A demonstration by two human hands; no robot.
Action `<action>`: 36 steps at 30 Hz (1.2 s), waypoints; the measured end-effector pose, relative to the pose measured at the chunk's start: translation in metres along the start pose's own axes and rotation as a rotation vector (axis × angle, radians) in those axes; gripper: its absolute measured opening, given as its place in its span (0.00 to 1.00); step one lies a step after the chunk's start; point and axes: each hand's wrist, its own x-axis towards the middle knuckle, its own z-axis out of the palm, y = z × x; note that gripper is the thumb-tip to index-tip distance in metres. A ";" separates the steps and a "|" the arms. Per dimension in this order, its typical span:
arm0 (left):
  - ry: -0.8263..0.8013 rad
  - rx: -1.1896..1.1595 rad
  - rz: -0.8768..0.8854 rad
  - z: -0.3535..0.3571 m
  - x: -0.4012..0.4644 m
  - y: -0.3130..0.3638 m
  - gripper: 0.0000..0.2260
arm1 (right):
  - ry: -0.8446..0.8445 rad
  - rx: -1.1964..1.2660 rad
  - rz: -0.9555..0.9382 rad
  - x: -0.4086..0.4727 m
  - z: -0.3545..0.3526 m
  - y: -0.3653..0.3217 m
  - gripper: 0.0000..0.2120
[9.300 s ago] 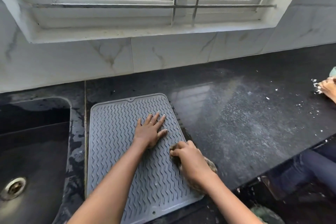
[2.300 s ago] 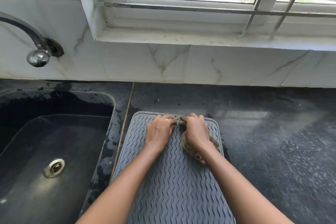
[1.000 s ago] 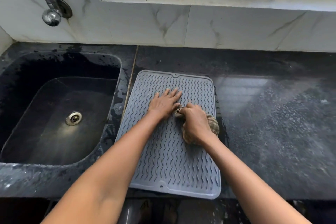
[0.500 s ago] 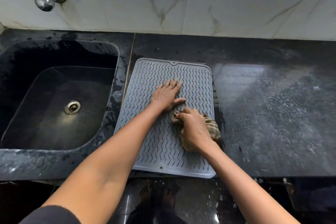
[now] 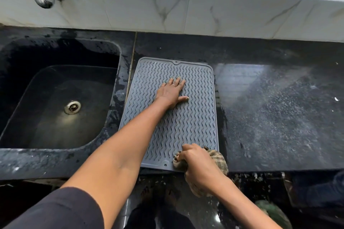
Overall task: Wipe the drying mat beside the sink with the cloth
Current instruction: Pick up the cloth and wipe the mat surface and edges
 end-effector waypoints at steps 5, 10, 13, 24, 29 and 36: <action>0.079 0.096 0.031 -0.006 -0.001 0.001 0.33 | -0.167 0.059 -0.026 0.009 -0.020 0.004 0.15; 0.252 -0.055 0.019 -0.021 0.019 -0.025 0.16 | 0.017 0.314 0.058 0.076 -0.065 0.025 0.21; 0.288 -0.116 -0.044 -0.030 0.039 -0.051 0.15 | 0.251 0.275 0.076 0.135 -0.090 0.037 0.19; 0.373 -0.100 -0.060 -0.050 0.105 -0.076 0.12 | 0.551 0.126 0.272 0.257 -0.111 0.049 0.13; 0.422 -0.120 -0.089 -0.054 0.116 -0.071 0.08 | 0.510 0.023 0.264 0.266 -0.101 0.050 0.14; 0.267 -0.141 -0.108 -0.060 0.133 -0.075 0.07 | 0.469 -0.024 0.189 0.270 -0.100 0.058 0.16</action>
